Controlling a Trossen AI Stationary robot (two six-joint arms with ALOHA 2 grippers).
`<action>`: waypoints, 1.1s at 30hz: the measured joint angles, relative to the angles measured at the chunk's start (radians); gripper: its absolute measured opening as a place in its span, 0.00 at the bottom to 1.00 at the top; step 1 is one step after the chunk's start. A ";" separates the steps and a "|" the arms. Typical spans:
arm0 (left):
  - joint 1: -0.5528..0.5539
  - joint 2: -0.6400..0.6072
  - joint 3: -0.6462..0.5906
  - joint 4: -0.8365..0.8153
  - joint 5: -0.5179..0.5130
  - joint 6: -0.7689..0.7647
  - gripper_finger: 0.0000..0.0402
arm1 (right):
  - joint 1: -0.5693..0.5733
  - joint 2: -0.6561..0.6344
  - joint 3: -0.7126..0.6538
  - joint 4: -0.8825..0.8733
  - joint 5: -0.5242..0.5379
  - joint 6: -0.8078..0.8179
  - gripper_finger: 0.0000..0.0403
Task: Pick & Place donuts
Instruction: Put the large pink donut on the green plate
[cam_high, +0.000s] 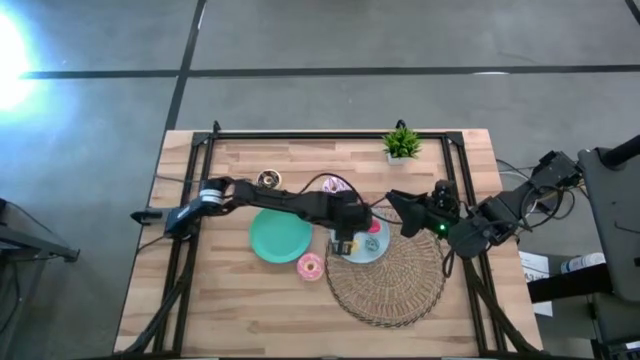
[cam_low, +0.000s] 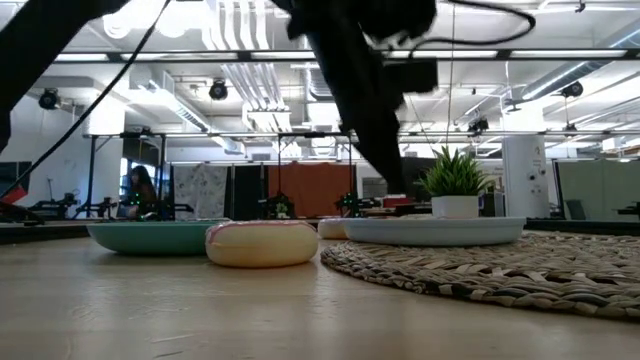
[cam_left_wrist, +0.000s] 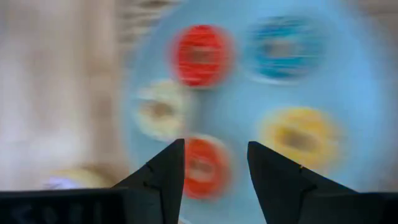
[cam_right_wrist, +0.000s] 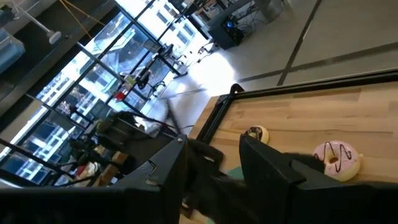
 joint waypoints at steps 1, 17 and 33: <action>-0.002 -0.029 -0.011 -0.023 0.078 -0.008 0.37 | 0.000 0.000 0.000 0.000 -0.001 0.000 0.35; -0.207 -0.724 -0.956 0.473 0.360 0.037 0.37 | -0.063 0.127 -0.015 -0.037 -0.400 -0.114 0.35; -0.497 -0.985 -1.242 0.518 -0.002 -0.523 0.37 | -0.159 0.659 0.257 -0.064 -0.975 -0.574 0.35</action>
